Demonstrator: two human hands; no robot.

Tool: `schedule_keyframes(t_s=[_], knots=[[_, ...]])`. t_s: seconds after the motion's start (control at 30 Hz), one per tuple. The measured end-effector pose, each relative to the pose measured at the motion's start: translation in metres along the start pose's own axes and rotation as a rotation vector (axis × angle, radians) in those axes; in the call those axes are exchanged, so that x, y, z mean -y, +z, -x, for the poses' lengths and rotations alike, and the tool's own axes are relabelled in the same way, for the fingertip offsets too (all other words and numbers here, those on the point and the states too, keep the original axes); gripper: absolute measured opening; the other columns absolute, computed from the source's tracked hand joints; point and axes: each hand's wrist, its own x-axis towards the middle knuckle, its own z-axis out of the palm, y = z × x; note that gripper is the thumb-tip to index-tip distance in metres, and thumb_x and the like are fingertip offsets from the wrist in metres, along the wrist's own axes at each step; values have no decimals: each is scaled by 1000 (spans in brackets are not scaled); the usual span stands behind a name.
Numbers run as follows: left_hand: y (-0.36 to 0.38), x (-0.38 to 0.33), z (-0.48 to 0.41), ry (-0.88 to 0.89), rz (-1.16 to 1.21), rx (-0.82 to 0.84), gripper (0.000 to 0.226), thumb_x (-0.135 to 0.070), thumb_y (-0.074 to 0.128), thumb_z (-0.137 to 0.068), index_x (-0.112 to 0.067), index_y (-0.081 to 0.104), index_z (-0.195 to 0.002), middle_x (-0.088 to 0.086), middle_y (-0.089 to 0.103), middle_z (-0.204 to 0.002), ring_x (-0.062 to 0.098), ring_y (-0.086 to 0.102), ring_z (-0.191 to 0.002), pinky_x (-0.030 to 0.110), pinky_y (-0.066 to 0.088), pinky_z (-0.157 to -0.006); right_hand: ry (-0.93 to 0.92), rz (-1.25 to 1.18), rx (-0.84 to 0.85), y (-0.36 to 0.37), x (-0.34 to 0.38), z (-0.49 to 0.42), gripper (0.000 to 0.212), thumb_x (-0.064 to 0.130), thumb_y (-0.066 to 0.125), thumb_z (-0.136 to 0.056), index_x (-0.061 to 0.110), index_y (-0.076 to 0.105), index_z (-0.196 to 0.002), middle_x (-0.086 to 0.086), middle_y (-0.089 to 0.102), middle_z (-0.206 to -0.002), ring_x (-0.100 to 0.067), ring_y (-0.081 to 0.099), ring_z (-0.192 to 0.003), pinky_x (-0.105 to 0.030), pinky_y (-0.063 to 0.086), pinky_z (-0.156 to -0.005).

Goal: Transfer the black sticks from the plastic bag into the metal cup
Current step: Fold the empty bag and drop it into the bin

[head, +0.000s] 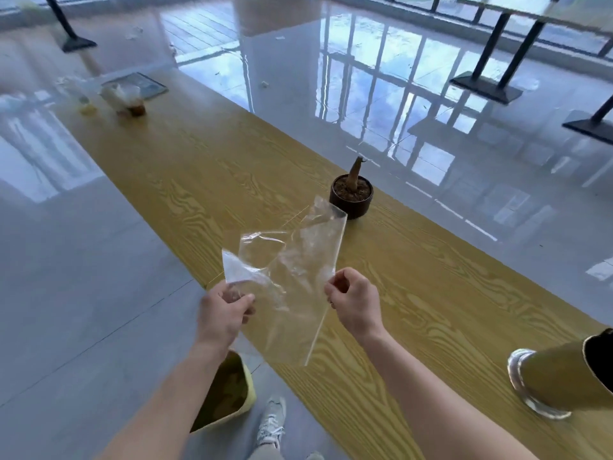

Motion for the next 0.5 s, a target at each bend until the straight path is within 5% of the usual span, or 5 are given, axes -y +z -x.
schedule_keyframes(t_s=[0.17,0.37,0.5], knots=[[-47,18,26,-35,1,-115,20,-2,73,-86,-14,71,-103,13,76,-78,22,71,-66,33,57,-61,-119,57,103,31,28,15,17,22,72,-88,24,62,-75,10,65,-67,-3,58,-62,-10,42,-53],[-108,54,42,-159,41,-223,14,-9,74,-87,-18,72,-98,5,77,-88,19,74,-68,15,48,-47,-148,42,248,85,48,33,12,21,71,-89,20,65,-79,5,68,-71,-14,64,-67,-32,55,-63],[-147,86,43,-272,121,-262,10,-3,72,-86,-9,72,-94,11,77,-85,14,70,-57,15,46,-43,-157,78,329,137,52,48,11,24,70,-89,19,65,-81,4,69,-73,-14,63,-69,-31,52,-64]])
